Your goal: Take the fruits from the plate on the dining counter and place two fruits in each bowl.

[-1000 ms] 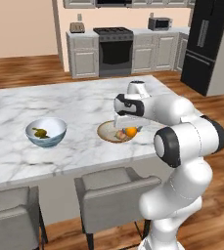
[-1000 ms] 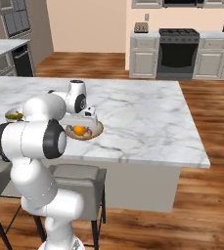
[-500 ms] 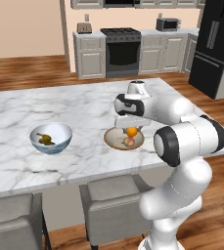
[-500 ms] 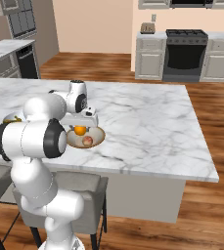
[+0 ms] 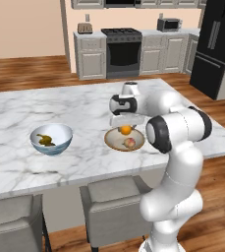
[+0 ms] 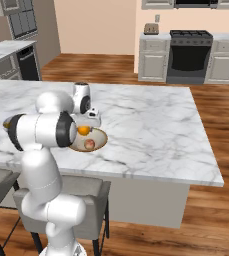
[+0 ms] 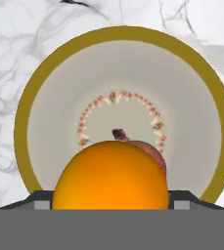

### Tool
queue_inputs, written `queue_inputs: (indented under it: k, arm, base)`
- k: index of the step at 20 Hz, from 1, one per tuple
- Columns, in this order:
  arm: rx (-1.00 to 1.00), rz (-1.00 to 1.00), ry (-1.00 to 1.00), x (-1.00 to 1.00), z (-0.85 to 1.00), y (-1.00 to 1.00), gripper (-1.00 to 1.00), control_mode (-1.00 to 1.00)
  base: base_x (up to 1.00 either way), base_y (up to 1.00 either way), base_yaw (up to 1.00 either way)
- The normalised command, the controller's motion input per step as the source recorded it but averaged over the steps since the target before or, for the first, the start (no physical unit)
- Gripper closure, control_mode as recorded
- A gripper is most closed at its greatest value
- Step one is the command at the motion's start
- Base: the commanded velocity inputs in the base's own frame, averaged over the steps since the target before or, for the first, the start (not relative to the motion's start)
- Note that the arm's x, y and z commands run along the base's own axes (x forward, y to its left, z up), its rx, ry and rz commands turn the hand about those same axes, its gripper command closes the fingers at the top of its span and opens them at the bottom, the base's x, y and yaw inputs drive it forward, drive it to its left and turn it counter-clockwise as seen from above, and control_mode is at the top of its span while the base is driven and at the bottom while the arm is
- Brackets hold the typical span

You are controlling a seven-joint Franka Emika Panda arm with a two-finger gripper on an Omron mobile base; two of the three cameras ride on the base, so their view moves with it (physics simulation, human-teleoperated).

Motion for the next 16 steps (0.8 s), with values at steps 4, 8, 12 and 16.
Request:
queue_inputs:
  k: [4, 8, 12, 16]
  arm:
    - [0.0, 0.02, 0.04, 0.29, -0.65, 0.27, 1.0, -1.0]
    - [0.0, 0.01, 0.03, 0.28, -0.41, 0.14, 1.0, -1.0]
    - [0.0, 0.01, 0.02, 0.26, -0.36, 0.03, 1.0, -1.0]
    - [0.0, 0.0, 0.05, 0.14, -0.31, 0.0, -1.0, -1.0]
  base:
    - [0.0, 0.0, 0.0]
    - [0.0, 0.0, 0.0]
    - [0.0, 0.0, 0.0]
    - [0.0, 0.0, 0.0]
